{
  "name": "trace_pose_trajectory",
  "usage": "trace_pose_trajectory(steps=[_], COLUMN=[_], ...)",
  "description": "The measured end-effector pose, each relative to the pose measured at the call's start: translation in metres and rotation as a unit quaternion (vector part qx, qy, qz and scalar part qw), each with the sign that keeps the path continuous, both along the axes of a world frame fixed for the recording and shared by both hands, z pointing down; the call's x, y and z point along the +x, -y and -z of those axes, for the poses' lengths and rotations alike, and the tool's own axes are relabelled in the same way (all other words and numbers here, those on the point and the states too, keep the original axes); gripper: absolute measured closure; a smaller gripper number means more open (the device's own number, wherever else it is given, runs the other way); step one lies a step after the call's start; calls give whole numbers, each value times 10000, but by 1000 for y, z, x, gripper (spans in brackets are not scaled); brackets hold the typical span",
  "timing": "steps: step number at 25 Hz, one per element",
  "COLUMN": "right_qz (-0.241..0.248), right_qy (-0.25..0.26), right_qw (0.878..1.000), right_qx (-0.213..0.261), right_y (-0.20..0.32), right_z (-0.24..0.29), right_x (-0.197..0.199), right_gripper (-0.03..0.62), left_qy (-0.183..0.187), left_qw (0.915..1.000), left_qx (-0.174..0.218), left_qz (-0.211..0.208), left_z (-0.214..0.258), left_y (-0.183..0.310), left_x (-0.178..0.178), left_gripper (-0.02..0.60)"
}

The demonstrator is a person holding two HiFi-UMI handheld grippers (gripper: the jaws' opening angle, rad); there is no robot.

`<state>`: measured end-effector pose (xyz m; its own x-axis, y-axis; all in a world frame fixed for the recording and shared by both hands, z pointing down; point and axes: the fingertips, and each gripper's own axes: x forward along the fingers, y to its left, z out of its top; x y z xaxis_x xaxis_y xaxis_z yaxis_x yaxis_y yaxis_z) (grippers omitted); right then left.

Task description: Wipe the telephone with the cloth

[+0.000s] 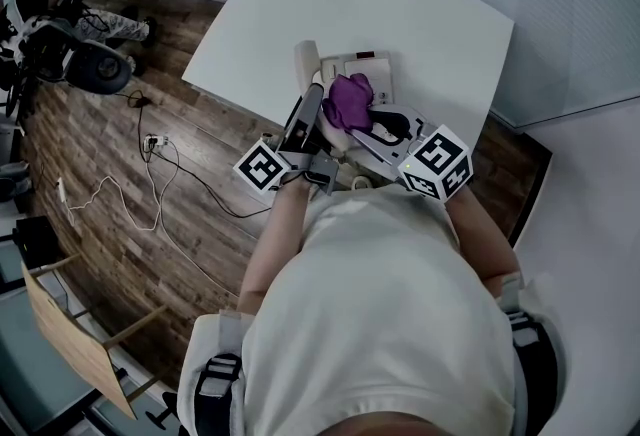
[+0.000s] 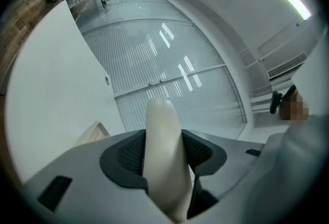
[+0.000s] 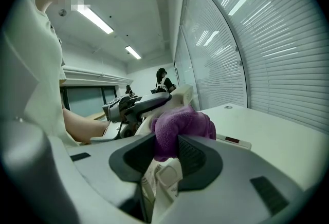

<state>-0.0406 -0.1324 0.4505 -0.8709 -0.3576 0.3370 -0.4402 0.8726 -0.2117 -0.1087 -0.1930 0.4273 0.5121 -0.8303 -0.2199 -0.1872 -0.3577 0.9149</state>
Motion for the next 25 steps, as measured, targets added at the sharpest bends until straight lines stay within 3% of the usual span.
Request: trace_pose_trajectory(steps=[19, 23, 25], right_qz=[237, 111, -112], right_qy=[-289, -373, -427], right_qw=[9991, 9989, 9987], right_qx=[-216, -242, -237], right_y=[-15, -11, -4], right_z=[-22, -27, -28], right_x=[8, 17, 25], right_gripper=[459, 459, 459], left_qy=[223, 422, 692], left_qw=[9994, 9986, 9968], left_qx=[13, -145, -275], left_qz=[247, 269, 279], left_z=[-1, -11, -18], left_y=[13, 14, 14], left_x=[-16, -16, -16], left_gripper=[358, 358, 359])
